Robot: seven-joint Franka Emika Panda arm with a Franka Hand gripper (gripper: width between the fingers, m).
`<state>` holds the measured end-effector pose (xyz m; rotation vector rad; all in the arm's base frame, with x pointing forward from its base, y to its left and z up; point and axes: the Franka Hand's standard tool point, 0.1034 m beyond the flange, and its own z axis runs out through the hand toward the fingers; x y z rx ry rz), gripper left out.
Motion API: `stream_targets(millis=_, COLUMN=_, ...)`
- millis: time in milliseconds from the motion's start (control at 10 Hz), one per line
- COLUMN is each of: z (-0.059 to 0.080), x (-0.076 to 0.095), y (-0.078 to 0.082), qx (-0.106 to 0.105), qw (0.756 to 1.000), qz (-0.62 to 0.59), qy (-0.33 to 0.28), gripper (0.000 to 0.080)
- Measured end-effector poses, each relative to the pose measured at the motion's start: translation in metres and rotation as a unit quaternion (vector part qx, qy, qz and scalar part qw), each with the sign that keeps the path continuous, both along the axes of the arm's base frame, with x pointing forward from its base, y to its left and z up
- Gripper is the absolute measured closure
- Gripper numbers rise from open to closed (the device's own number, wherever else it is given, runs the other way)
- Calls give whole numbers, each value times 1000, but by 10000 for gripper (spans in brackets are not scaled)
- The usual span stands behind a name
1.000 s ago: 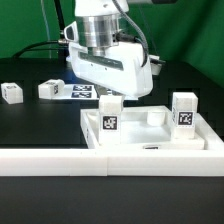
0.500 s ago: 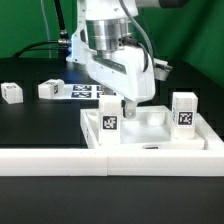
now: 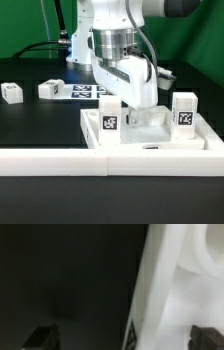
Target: Assemble square table
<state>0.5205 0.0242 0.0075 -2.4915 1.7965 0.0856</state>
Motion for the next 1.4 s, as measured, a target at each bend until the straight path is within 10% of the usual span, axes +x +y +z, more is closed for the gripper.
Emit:
stream_targets(millis=300, z=0, x=0, y=0, qx=0, qw=1000, qz=0, qy=0, gripper=386)
stream_targets(millis=500, z=0, x=0, y=0, qx=0, qw=1000, qz=0, qy=0, gripper=701)
stream_targets(millis=1000, z=0, x=-10, y=-73, qx=-13, qw=973, qz=231, qy=-28, gripper=752)
stream_targets(millis=1400, z=1, x=-9, y=-79, qx=-20, qw=937, qz=348, qy=-35, gripper=752)
